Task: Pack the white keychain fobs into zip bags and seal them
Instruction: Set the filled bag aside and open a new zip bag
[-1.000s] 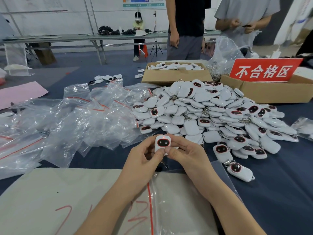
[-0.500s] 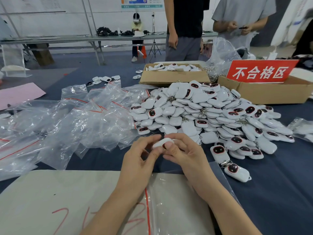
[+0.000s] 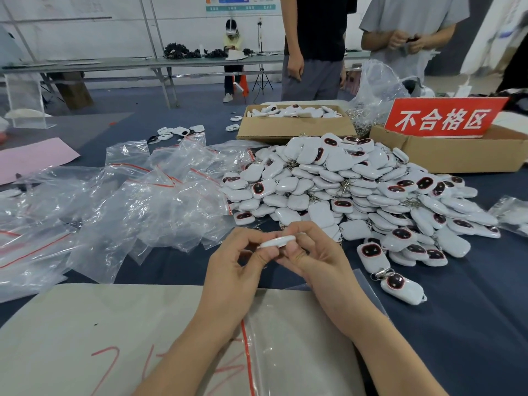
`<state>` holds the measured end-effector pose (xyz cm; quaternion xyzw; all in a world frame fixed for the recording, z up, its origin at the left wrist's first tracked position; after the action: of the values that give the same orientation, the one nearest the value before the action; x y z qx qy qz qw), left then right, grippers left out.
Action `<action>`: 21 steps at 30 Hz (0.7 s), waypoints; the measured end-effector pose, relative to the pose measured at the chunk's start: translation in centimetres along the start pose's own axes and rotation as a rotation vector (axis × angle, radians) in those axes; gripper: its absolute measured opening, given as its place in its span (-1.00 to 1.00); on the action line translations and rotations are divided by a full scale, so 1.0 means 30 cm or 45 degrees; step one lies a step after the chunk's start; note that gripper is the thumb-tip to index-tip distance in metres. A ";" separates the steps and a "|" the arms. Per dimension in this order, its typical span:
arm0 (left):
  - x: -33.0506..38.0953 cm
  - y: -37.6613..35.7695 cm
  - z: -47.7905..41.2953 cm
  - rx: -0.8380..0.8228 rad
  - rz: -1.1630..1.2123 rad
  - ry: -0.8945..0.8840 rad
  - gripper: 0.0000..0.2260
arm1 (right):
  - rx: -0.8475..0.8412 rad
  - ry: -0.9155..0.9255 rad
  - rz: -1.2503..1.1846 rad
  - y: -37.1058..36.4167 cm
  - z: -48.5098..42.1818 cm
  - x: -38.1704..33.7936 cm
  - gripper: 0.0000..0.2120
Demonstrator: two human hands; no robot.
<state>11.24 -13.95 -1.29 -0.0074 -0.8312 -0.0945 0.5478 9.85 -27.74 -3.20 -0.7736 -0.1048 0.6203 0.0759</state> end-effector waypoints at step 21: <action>-0.055 0.003 -0.014 -0.029 0.127 0.133 -0.75 | 0.150 -0.065 0.067 0.021 0.003 0.010 -0.82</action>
<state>12.28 -13.79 -2.63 -0.0503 -0.7990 -0.0768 0.5943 9.86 -28.26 -3.66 -0.7542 -0.0497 0.6468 0.1023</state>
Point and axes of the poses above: each hand's wrist, its own z-axis away from the middle knuckle, its own y-axis out of the back of the hand, x = y × z, the point moved 8 cm from there along -z, towards the middle knuckle, and after that the axes turned 4 degrees about z, right-handed, at the moved point
